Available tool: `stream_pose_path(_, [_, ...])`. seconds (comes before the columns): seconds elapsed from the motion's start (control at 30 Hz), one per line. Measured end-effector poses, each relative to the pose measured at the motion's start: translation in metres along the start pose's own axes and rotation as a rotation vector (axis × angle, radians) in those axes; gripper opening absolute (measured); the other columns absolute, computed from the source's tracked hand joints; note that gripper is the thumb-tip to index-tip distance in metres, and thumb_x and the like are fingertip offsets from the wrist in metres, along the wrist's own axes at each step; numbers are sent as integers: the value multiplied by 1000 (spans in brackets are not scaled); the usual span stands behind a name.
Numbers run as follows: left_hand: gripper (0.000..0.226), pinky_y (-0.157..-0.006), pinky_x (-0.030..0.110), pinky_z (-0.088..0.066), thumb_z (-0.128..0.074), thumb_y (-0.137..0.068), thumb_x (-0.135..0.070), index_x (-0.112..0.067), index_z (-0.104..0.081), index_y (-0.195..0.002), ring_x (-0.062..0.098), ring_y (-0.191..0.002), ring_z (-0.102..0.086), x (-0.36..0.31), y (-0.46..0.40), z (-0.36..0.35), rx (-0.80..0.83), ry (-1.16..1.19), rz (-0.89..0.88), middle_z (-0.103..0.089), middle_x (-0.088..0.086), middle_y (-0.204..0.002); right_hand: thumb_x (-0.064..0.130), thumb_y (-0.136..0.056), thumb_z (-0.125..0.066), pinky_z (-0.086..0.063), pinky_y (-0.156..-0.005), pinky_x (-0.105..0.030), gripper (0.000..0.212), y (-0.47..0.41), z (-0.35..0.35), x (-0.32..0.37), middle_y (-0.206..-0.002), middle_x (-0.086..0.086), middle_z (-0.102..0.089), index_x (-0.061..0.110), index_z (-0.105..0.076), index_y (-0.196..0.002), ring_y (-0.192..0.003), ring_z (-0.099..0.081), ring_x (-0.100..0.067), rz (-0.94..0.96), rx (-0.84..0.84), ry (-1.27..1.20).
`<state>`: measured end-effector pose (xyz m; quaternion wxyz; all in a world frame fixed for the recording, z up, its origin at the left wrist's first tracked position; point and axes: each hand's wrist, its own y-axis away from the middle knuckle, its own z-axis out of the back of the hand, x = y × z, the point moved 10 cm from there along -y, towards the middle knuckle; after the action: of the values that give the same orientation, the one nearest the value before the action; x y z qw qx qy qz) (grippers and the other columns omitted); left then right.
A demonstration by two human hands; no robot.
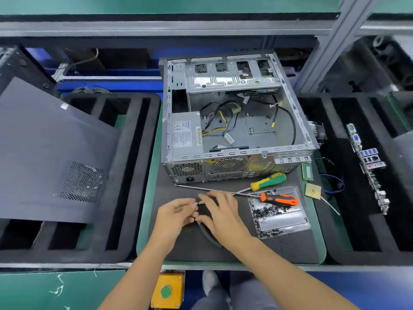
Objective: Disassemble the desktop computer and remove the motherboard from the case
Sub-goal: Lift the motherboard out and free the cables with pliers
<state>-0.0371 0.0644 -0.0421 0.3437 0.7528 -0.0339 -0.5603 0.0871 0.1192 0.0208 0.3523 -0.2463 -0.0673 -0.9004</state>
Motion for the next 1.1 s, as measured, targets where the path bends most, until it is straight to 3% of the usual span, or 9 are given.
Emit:
stream_pose_path(0.1, [19, -60, 28, -51, -73, -85, -6, -4, -64, -102, 20, -67, -63, -6, -4, -23, 108, -83, -8, -71, 16, -78, 27, -91, -65, -39, -98, -34, 44, 7, 10, -5, -117, -6, -59, 13, -59, -133, -111, -51, -23, -16, 36, -261])
stream_pose_path(0.2, [27, -56, 25, -48, -74, -84, -6, -5, -56, -104, 17, -62, -60, -7, -5, -51, 193, -119, 8, -70, 14, -75, 14, -92, -63, -43, -89, -18, 27, 16, 30, -27, -102, 7, -64, 15, -69, -118, -96, -58, -4, -131, -36, -481])
stream_pose_path(0.27, [26, -60, 23, -52, -73, -85, -6, -5, -56, -104, 17, -69, -66, -7, -5, -73, 245, -143, 15, -71, 14, -78, 8, -90, -64, -43, -81, -8, 19, 25, 46, -52, -94, 12, -69, 14, -75, -105, -87, -60, 7, -247, -122, -559])
stream_pose_path(0.33, [21, -63, 24, -53, -71, -86, -5, -3, -57, -102, 19, -73, -68, -7, -4, -99, 298, -181, 21, -72, 15, -79, 6, -89, -65, -43, -75, -5, 17, 36, 59, -74, -85, 17, -70, 15, -77, -99, -80, -61, 9, -328, -144, -585])
stream_pose_path(0.53, [13, -62, 27, -52, -67, -91, -8, -2, -60, -99, 21, -70, -66, -7, -3, -177, 340, -329, -40, -72, 19, -83, 17, -94, -64, -42, -71, -9, 10, 78, 106, -143, -76, 19, -61, 17, -74, -91, -78, -58, 0, -474, -270, -444])
stream_pose_path(0.77, [4, -58, 24, -51, -67, -90, -15, -15, -67, -86, 13, -64, -65, -8, -15, -223, 248, -535, -166, -72, 8, -79, 14, -95, -61, -51, -75, -27, 9, 160, 166, -275, -88, 8, -66, 17, -68, -100, -82, -61, -4, -905, -531, -364])
stream_pose_path(0.87, [9, -61, 24, -53, -68, -90, -17, -22, -67, -82, 7, -62, -61, -12, -15, -217, 141, -599, -253, -68, 1, -72, 16, -99, -54, -51, -71, -33, 19, 172, 169, -310, -93, -1, -70, 14, -69, -111, -80, -64, -17, -991, -504, -300])
stream_pose_path(1.0, [11, -55, 12, -43, -63, -93, -25, -29, -65, -83, 2, -62, -58, -15, -10, -187, -33, -667, -332, -67, -10, -72, 3, -99, -47, -52, -85, -40, 39, 159, 147, -327, -116, -18, -66, 8, -54, -137, -99, -64, -33, -998, -326, -262])
stream_pose_path(1.1, [14, -54, 16, -42, -57, -96, -32, -33, -62, -83, 6, -67, -60, -18, -5, -153, -203, -709, -334, -68, -4, -71, 9, -95, -56, -45, -85, -46, 32, 145, 152, -310, -122, -12, -62, 9, -62, -126, -108, -54, -34, -865, -352, -86])
